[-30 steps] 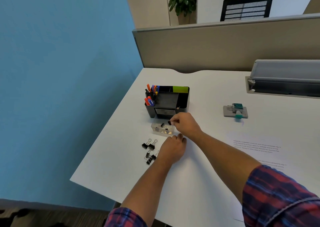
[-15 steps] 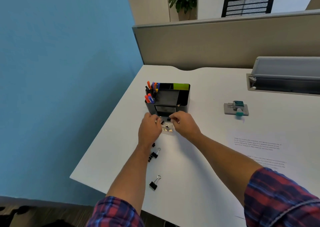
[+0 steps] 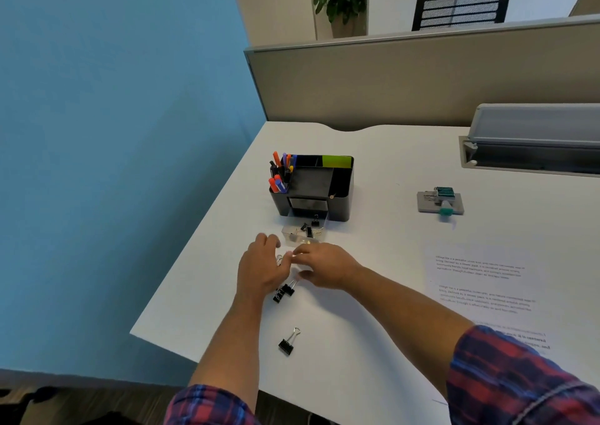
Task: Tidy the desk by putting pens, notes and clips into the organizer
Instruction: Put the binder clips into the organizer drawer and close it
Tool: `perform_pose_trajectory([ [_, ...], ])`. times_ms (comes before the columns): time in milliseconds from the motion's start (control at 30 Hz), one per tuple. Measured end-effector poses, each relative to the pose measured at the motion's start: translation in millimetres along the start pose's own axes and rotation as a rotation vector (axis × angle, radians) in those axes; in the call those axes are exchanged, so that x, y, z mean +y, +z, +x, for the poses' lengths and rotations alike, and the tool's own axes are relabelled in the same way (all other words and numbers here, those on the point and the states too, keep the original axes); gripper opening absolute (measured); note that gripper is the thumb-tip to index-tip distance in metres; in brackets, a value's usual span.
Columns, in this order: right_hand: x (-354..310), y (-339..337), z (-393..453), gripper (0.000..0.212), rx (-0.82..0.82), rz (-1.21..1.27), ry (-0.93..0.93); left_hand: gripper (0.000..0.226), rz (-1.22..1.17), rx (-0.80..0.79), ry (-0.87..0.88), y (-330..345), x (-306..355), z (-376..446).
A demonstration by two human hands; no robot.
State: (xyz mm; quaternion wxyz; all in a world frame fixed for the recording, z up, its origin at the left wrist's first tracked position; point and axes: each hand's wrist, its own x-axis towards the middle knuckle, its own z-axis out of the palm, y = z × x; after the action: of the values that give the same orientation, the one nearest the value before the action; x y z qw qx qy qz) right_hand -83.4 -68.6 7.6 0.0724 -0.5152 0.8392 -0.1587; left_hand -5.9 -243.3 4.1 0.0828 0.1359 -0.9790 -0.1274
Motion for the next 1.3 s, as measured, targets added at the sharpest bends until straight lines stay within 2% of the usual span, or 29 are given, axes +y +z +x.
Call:
perform_pose_trajectory([
  [67,-4,3,4,0.049,-0.029,-0.036,0.013,0.044,0.028,0.03,-0.009,7,-11,-17],
  [167,-7,10,9,0.052,-0.048,-0.03,0.056,0.042,0.083,0.041,0.007,18,-14,-33],
  [333,-11,15,15,0.041,-0.057,-0.12,0.009,0.037,0.151,0.02,-0.001,26,-1,-36],
  [433,-10,18,16,0.032,-0.03,-0.108,0.047,0.037,0.152,0.001,0.006,29,0,-32],
  [600,-15,18,17,0.023,-0.021,-0.056,0.096,0.025,0.165,-0.093,0.006,25,-1,-23],
  [767,-20,19,20,0.024,-0.04,-0.004,0.156,0.031,0.233,-0.186,0.007,20,-3,-16],
  [933,-23,16,22,0.024,-0.059,0.021,0.191,0.029,0.167,-0.233,-0.008,15,-3,-14],
  [1100,-22,16,18,0.036,-0.035,0.077,0.205,0.02,0.135,-0.257,-0.013,6,5,-13],
  [1200,-23,15,16,0.035,-0.022,0.085,0.207,0.026,0.127,-0.28,-0.001,1,9,-13],
  [1300,-23,16,15,0.027,-0.004,0.092,0.24,0.015,0.122,-0.247,-0.029,-1,10,-10],
])
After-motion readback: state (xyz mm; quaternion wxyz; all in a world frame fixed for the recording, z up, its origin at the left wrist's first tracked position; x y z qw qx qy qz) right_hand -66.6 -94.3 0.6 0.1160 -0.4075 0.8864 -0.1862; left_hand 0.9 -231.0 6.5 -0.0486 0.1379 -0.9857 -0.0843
